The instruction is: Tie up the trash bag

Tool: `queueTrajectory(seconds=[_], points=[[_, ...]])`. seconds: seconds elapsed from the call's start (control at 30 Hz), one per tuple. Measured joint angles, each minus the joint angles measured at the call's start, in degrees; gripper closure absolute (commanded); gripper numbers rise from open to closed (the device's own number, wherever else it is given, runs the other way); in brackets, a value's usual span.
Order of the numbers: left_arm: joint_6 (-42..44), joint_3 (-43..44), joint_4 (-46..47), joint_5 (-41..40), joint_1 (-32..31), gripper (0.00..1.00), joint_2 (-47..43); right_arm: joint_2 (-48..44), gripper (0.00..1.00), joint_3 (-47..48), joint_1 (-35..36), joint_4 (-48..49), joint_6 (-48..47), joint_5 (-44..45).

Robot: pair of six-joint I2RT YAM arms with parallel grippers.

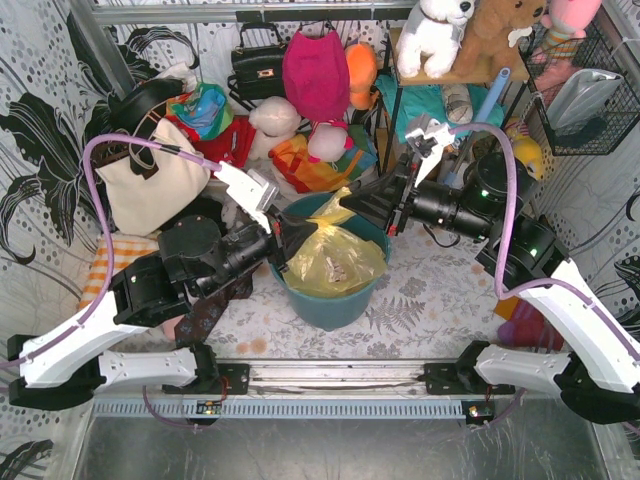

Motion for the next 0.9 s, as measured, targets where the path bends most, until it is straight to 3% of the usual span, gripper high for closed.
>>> queueTrajectory(seconds=[0.23, 0.5, 0.9], points=[[-0.1, -0.5, 0.0, -0.3, 0.0, 1.0, 0.0, -0.6, 1.0, 0.0, 0.0, -0.2, -1.2, -2.5], [-0.2, -0.5, 0.0, -0.3, 0.2, 1.0, 0.2, 0.3, 1.0, 0.0, 0.0, -0.7, -2.7, -13.6], [-0.6, -0.5, 0.0, -0.3, 0.4, 1.0, 0.2, 4.0, 1.0, 0.5, 0.0, -11.4, -10.7, -19.8]])
